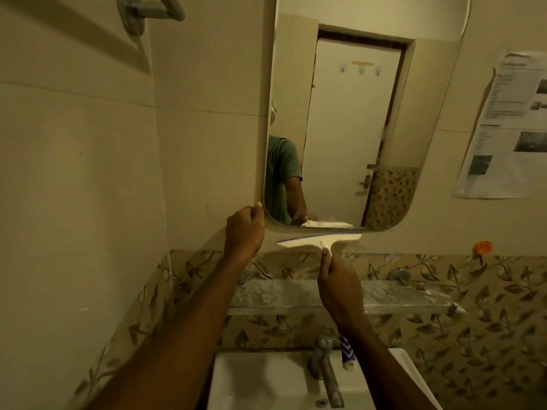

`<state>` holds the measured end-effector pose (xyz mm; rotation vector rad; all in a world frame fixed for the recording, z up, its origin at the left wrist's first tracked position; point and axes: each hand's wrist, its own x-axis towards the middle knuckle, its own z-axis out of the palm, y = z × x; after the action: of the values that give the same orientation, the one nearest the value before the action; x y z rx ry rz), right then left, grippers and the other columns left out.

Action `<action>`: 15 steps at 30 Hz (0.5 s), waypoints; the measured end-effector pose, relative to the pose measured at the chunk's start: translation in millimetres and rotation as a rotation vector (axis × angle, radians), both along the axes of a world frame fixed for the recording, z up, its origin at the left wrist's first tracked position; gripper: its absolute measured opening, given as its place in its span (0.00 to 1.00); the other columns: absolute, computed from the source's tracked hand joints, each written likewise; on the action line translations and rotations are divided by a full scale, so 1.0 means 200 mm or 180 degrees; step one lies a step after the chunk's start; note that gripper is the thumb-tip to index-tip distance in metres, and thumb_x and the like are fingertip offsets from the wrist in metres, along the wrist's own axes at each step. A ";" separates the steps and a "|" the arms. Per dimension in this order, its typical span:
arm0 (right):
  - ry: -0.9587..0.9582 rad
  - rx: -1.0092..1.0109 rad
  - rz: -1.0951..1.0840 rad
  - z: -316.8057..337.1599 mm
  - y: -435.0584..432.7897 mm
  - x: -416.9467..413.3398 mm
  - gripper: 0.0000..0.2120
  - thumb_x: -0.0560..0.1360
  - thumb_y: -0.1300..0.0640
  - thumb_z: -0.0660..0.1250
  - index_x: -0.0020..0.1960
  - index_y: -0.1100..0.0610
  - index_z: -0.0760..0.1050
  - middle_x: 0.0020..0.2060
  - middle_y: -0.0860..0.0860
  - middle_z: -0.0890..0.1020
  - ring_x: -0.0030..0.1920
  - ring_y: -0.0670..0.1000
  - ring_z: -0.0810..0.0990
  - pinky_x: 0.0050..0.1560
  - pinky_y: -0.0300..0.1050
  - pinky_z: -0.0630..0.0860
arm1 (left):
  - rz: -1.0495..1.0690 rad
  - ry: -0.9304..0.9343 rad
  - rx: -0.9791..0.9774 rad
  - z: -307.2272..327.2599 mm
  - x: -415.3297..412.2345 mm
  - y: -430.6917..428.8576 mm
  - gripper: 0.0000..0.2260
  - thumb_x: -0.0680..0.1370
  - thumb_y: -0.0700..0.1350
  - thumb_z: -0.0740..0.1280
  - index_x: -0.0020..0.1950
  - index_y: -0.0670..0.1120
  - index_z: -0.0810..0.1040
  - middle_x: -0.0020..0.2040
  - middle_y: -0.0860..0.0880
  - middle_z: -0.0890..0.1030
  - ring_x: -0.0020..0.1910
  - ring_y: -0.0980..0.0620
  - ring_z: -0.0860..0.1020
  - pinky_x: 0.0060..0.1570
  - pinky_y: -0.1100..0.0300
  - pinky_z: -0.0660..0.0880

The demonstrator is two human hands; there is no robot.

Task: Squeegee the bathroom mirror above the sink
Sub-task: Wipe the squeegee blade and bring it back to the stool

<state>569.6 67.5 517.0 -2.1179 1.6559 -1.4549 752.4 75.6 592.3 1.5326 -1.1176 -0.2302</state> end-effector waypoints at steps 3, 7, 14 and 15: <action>-0.0200 0.0238 0.0061 0.00 0.04 -0.08 0.22 0.83 0.48 0.50 0.39 0.56 0.72 0.29 0.48 0.74 0.29 0.47 0.72 0.29 0.42 0.63 | 0.0054 -0.0184 0.0274 -0.09 -0.09 0.04 0.18 0.82 0.52 0.56 0.40 0.43 0.75 0.43 0.40 0.80 0.42 0.44 0.77 0.38 0.57 0.67; -0.0385 0.0510 0.0046 -0.04 0.08 -0.19 0.22 0.82 0.44 0.49 0.43 0.58 0.73 0.30 0.46 0.71 0.34 0.51 0.72 0.30 0.41 0.62 | -0.0042 -0.0564 0.0293 -0.18 -0.22 0.10 0.14 0.82 0.49 0.58 0.44 0.43 0.76 0.44 0.45 0.78 0.42 0.51 0.73 0.36 0.60 0.64; -0.0745 0.0647 0.0110 -0.11 0.20 -0.49 0.19 0.82 0.45 0.52 0.40 0.56 0.69 0.30 0.51 0.74 0.30 0.51 0.73 0.32 0.46 0.68 | -0.0394 -0.1027 0.0086 -0.31 -0.52 0.16 0.12 0.82 0.48 0.59 0.57 0.44 0.78 0.56 0.46 0.79 0.52 0.48 0.77 0.46 0.61 0.69; -0.0771 0.0653 0.0061 -0.12 0.21 -0.55 0.19 0.82 0.45 0.52 0.38 0.55 0.67 0.29 0.52 0.73 0.29 0.51 0.72 0.32 0.47 0.69 | -0.0447 -0.1077 0.0048 -0.33 -0.58 0.16 0.12 0.82 0.48 0.59 0.57 0.45 0.78 0.56 0.46 0.79 0.53 0.48 0.77 0.46 0.61 0.69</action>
<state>460.2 109.3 492.0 -1.7693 1.6123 -1.4036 636.1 108.1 526.5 1.5438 -1.4955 -0.0745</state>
